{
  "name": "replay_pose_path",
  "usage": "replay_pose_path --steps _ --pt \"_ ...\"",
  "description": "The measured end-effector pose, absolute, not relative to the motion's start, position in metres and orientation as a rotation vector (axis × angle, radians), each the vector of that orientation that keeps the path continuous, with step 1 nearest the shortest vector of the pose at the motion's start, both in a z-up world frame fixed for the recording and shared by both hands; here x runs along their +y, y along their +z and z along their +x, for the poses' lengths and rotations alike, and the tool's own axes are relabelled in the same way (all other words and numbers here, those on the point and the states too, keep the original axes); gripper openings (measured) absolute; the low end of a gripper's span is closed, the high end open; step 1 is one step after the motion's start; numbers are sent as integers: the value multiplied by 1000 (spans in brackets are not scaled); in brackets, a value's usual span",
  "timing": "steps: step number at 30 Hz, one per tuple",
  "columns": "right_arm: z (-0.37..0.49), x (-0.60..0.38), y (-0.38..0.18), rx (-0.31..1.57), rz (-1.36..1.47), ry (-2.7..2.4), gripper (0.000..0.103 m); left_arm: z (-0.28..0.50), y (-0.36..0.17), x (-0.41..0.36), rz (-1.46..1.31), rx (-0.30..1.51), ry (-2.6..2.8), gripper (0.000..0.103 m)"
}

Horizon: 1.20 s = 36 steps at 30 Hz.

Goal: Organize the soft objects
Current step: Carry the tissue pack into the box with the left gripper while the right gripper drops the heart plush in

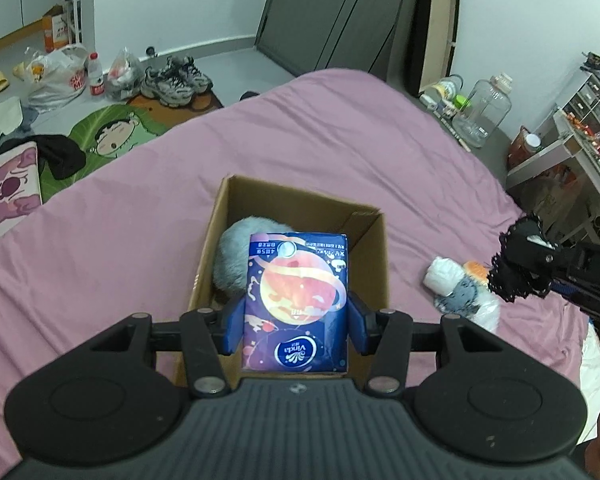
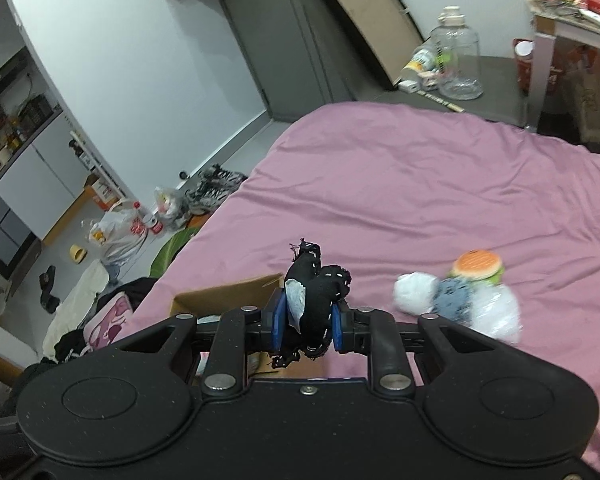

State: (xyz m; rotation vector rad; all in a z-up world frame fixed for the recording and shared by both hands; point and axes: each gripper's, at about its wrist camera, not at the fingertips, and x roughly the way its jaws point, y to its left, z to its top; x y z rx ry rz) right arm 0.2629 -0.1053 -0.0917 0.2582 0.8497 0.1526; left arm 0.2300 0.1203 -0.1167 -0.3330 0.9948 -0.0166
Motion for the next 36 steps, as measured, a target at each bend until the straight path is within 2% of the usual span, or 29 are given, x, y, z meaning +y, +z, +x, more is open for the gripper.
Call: replay_pose_path --steps 15,18,19,25,28,32,36 --pt "286 -49 -114 908 230 242 23 244 -146 145 -361 1064 28 52" --pt "290 -47 -115 916 244 264 38 245 -146 148 -371 1064 34 52" --pt "290 -47 -116 919 246 267 46 246 -146 148 -370 1062 39 53" --pt "284 -54 -114 918 251 248 51 246 -142 145 -357 1059 32 56" --pt "278 -62 -112 916 239 235 54 244 -139 140 -345 1055 34 62" --pt "268 -76 -106 912 234 220 65 241 -135 132 -323 1044 40 73" --pt "255 -90 -101 896 228 208 71 239 -130 125 -318 1044 40 79"
